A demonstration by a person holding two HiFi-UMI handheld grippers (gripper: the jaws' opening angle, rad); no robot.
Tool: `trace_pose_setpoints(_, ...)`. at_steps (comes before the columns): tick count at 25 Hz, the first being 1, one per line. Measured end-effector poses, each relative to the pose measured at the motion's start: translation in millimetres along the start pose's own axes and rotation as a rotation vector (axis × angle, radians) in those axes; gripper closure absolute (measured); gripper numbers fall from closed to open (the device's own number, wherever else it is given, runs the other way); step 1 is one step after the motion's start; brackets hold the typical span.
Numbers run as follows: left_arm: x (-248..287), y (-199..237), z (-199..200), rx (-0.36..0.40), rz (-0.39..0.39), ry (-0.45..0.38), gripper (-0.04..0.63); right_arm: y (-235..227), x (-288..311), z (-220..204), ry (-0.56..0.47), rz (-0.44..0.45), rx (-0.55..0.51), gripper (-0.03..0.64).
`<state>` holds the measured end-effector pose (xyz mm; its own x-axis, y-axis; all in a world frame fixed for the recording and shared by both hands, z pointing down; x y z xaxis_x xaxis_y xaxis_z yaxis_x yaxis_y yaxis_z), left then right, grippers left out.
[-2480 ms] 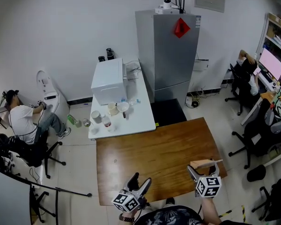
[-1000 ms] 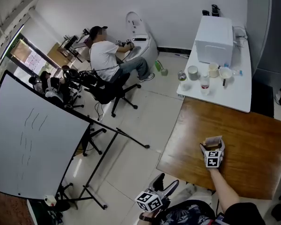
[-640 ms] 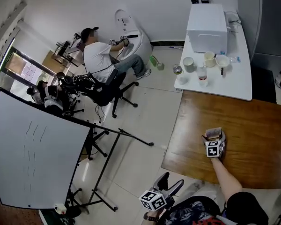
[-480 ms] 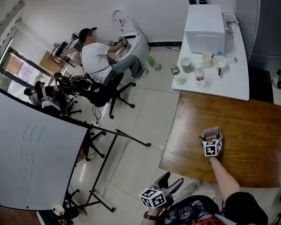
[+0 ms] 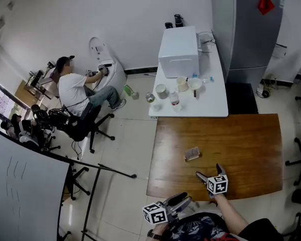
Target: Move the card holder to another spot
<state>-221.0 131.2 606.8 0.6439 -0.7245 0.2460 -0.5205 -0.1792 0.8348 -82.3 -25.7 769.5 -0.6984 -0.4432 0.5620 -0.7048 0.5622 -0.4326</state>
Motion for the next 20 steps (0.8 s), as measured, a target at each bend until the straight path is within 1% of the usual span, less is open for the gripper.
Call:
trace_pose_setpoints(1,10.6,-9.1,1.8,0.027,-0.039,0.03,0.403,-0.4,-21.0,1.4,-0.024,0.01,0.017,0.043)
trace_pose_setpoints(2,20.6,-17.9,2.7,0.076,-0.058,0.058,0.403,-0.3,-42.2,4.0,-0.046,0.018,0.029,0.051)
trace_pose_setpoints(4,37.4,-31.2,2.2,0.191,-0.053,0.089,0.423,0.5,-84.1,11.9,-0.093,0.018,0.038,0.071)
trace_pose_setpoints(5,44.2,-35.4,0.9,0.233,-0.043,0.088,0.421,0.3,-104.7,16.3,-0.119,0.007,0.04,0.088)
trace_pose_setpoints(7,57.2,-40.3,-2.2,0.286,-0.018,0.068,0.42,-3.5,-144.7,25.5,-0.176,-0.036,0.038,0.094)
trace_pose_setpoints(8,64.0,-42.5,-2.9,0.318,0.0,0.057,0.391,-7.4,-164.1,31.2,-0.206,-0.067,0.033,0.095)
trace_pose_setpoints(9,70.9,-45.6,-2.4,0.359,0.017,0.043,0.379,-12.6,-183.3,37.7,-0.24,-0.102,0.023,0.104)
trace_pose_setpoints(10,77.2,-50.1,-0.5,0.399,0.029,0.024,0.383,-18.2,-202.7,44.8,-0.279,-0.138,0.009,0.12)
trace_pose_setpoints(11,82.6,-55.5,2.5,0.426,0.029,0.001,0.399,-23.7,-222.1,52.0,-0.324,-0.171,-0.006,0.176)
trace_pose_setpoints(13,93.1,-66.8,9.3,0.448,0.004,-0.04,0.5,-33.2,-258.5,64.4,-0.416,-0.214,-0.026,0.37)
trace_pose_setpoints(14,99.1,-71.5,11.9,0.457,-0.01,-0.047,0.509,-37.3,-273.6,69.0,-0.451,-0.227,-0.033,0.417)
trace_pose_setpoints(17,113.4,-83.7,18.9,0.494,-0.03,-0.056,0.512,-47.4,-304.4,78.4,-0.504,-0.256,-0.054,0.494)
trace_pose_setpoints(20,117.5,-93.6,28.0,0.561,0.002,-0.084,0.525,-52.7,-319.9,85.3,-0.533,-0.262,-0.066,0.583)
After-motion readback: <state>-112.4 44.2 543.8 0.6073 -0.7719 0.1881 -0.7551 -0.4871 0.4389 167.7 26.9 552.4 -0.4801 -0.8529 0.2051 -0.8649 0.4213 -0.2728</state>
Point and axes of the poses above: the fingertips, and each gripper's own axes: x forward along the fingers, y to its left, z out of its top, the point moved 6 cm from there along -x, backward along the fingers, and after that the axes turned 5 degrees about z, right-handed, at the moved point
